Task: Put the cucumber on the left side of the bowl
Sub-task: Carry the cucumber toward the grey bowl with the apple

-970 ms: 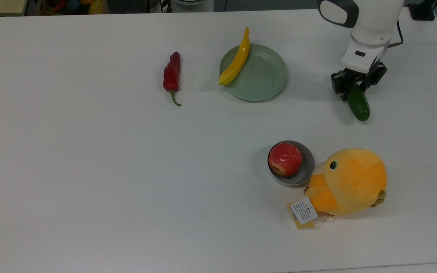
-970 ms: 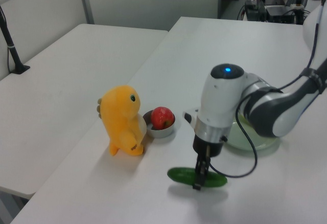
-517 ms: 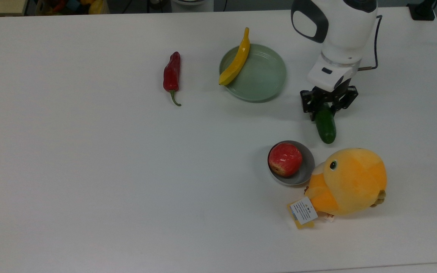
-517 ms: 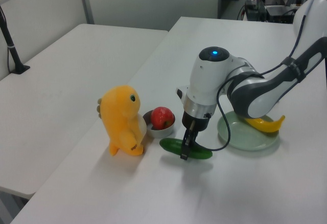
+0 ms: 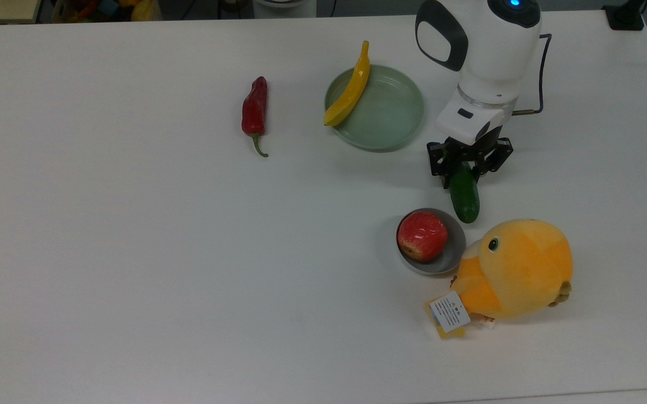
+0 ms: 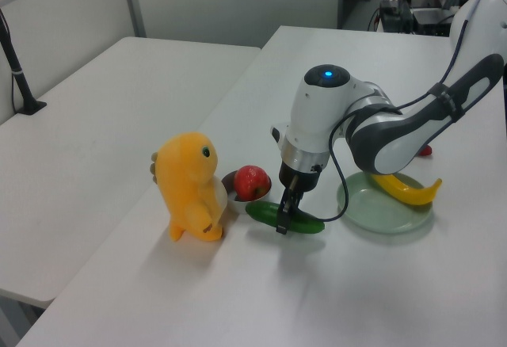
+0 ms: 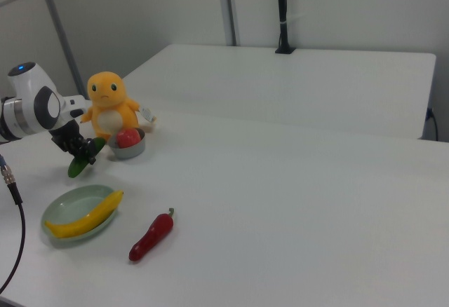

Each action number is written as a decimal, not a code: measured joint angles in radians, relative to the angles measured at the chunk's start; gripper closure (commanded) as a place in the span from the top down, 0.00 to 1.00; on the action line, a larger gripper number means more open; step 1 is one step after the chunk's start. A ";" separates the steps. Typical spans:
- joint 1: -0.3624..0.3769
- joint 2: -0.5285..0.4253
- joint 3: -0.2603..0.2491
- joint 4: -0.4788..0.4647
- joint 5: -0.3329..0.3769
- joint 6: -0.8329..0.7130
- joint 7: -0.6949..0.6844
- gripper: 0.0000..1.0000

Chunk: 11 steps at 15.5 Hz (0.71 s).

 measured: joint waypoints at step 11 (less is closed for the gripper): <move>-0.027 0.000 0.001 0.057 -0.007 0.085 -0.062 0.19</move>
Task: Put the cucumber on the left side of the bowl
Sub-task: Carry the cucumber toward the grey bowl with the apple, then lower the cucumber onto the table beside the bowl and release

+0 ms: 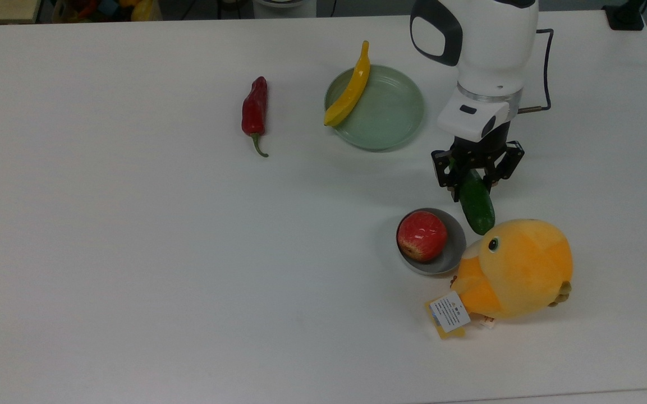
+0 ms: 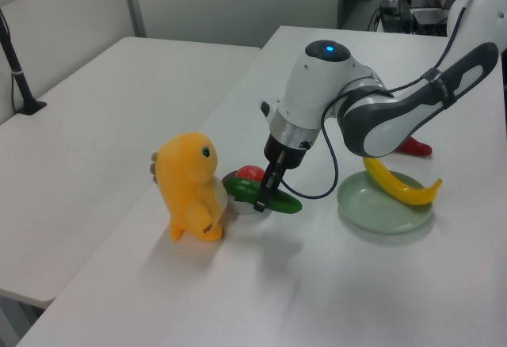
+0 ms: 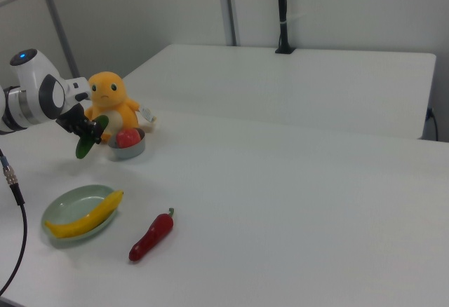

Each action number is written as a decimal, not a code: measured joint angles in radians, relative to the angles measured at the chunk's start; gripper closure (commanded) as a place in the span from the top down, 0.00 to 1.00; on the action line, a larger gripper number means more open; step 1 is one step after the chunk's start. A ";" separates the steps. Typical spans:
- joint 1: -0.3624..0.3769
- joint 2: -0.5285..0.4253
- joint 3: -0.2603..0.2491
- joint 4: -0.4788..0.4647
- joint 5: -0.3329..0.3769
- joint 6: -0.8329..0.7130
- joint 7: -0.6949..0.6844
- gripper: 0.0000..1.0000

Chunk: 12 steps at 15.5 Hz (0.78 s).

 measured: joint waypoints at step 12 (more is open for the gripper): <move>0.002 0.027 0.004 -0.002 -0.006 0.023 -0.011 0.21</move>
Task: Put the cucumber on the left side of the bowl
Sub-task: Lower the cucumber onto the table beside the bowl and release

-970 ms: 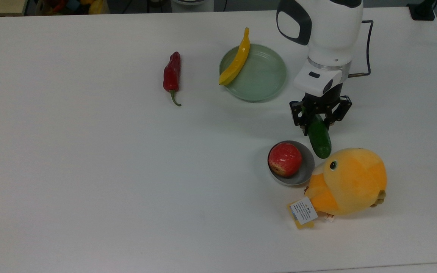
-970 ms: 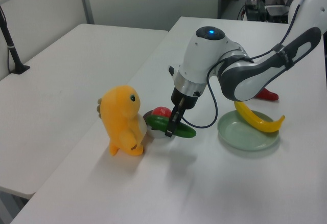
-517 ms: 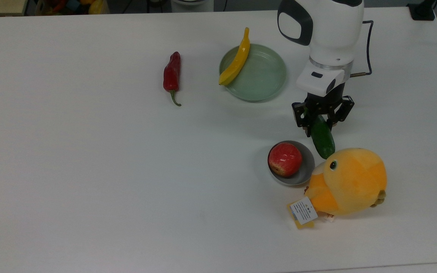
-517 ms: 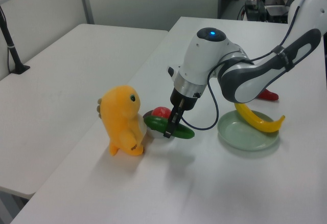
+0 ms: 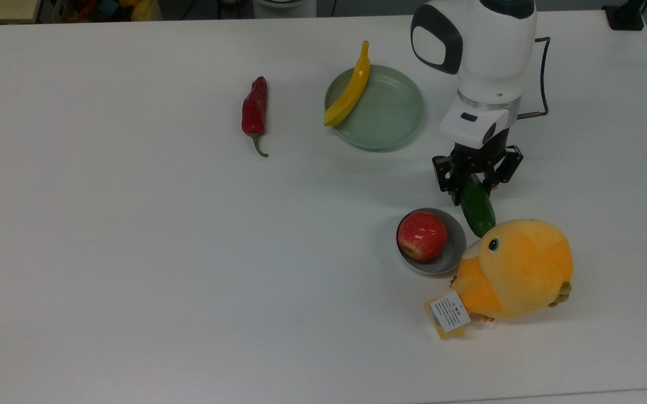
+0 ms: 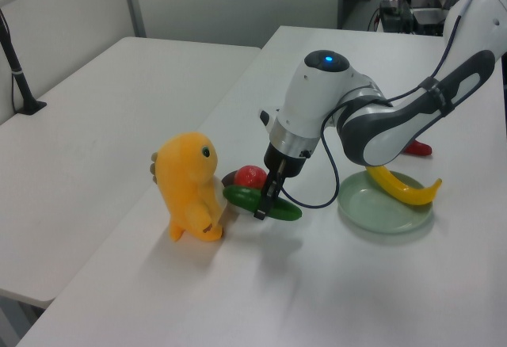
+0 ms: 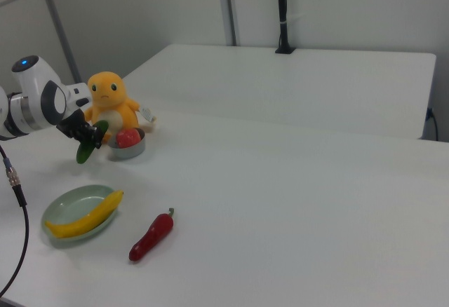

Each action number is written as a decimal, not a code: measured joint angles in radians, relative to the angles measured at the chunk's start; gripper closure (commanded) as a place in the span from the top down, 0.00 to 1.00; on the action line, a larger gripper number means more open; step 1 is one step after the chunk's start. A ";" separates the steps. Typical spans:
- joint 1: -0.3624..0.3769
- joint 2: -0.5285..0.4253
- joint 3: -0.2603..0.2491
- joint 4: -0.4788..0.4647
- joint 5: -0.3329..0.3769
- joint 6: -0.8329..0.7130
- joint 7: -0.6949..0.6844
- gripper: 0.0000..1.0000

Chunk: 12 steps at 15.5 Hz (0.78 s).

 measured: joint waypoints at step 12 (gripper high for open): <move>-0.002 0.016 0.003 0.000 0.000 0.000 0.000 0.78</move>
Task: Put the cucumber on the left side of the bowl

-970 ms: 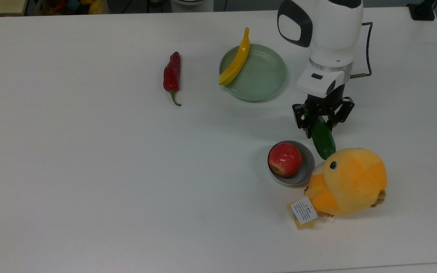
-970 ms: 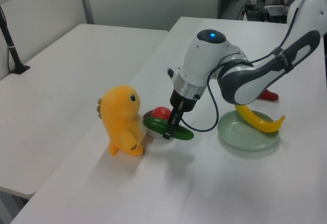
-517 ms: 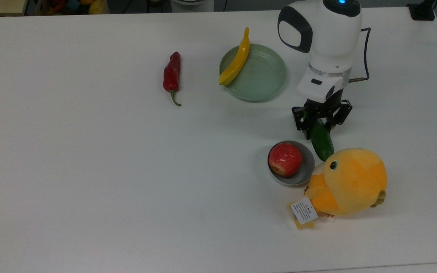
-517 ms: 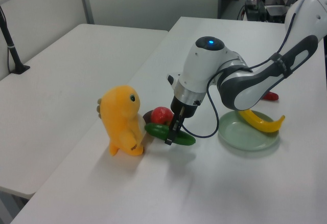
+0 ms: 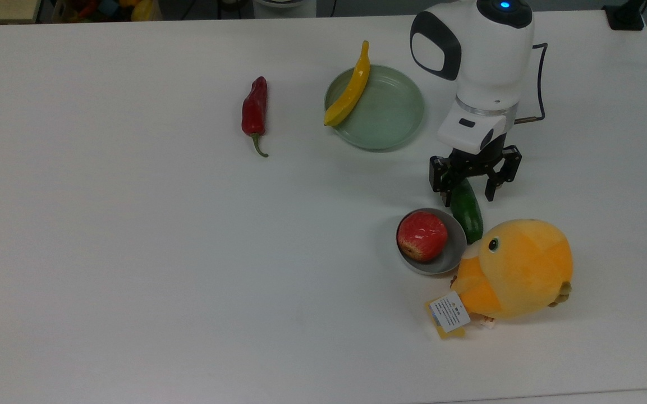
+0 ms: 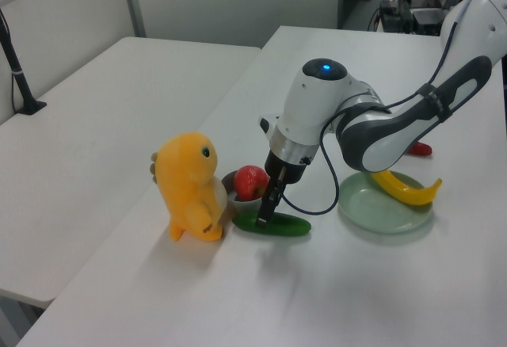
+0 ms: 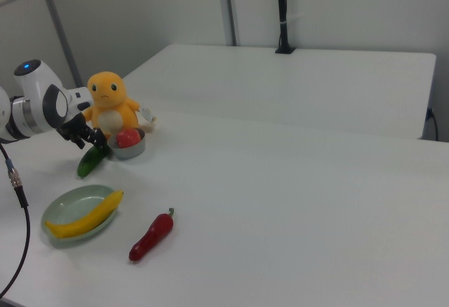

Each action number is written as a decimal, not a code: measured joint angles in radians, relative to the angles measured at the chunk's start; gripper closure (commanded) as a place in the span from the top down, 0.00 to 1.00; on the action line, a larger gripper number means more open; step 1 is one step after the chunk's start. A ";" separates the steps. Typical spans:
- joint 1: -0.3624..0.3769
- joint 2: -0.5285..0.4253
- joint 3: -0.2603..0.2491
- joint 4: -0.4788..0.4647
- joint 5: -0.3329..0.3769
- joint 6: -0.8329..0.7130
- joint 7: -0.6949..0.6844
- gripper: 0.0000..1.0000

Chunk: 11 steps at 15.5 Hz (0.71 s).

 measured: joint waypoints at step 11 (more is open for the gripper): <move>-0.011 -0.108 -0.001 -0.022 -0.001 -0.010 -0.020 1.00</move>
